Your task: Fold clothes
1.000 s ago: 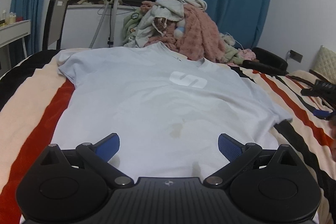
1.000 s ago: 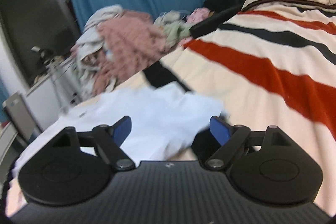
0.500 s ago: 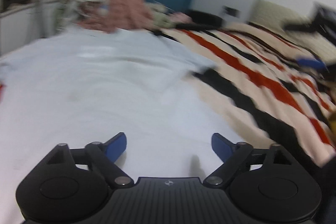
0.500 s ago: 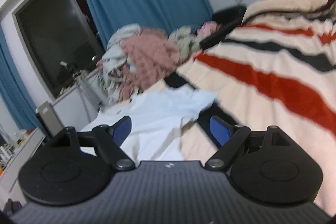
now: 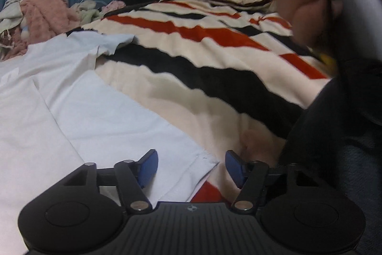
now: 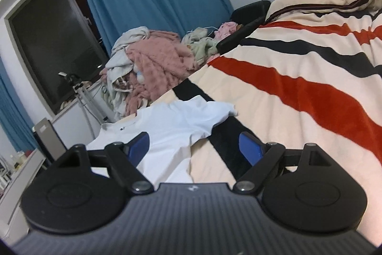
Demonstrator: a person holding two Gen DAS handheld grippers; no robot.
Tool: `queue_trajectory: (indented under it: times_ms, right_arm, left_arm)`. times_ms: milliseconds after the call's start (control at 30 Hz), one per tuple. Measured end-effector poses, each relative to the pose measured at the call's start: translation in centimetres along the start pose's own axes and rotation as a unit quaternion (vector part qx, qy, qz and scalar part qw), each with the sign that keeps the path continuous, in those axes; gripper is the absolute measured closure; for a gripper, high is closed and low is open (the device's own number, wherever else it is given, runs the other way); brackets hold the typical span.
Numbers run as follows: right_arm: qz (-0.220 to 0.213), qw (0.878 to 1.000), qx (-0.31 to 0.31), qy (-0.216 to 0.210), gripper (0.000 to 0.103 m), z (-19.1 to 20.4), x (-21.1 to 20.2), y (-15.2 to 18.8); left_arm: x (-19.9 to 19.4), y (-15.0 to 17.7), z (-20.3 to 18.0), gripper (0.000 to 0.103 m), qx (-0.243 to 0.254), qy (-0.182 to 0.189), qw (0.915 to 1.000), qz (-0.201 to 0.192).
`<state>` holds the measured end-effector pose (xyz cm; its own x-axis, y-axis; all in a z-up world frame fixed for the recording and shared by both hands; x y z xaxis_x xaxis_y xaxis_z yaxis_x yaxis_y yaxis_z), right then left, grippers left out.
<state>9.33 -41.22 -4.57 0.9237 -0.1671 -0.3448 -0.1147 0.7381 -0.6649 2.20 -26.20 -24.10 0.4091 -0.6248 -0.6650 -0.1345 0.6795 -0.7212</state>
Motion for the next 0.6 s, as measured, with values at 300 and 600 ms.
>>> queue_trajectory:
  times_ms: [300, 600]
  right_arm:
    - [-0.025, 0.996, 0.049, -0.076, 0.018, 2.0, -2.2, -1.0]
    - [-0.042, 0.991, -0.042, -0.120, 0.018, 4.3, -3.7, -1.2]
  left_arm:
    - [-0.5, -2.9, 1.6, 0.096, -0.080, 0.023, 0.9953, -0.050]
    - [-1.1, -4.8, 1.0, 0.096, -0.099, 0.058, 0.9908, -0.073]
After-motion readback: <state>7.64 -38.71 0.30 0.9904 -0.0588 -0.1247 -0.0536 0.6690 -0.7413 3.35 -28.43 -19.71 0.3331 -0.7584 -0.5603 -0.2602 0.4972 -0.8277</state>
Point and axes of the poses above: each gripper's, at about its wrist camera, not at the fingertips, and x roughly the way its jaws point, z to its left, y to its underside, the point moved 10 cm from there along x, roughly the way its jaws point, and after that the axes turned 13 degrees about x, right-handed, at the moved point
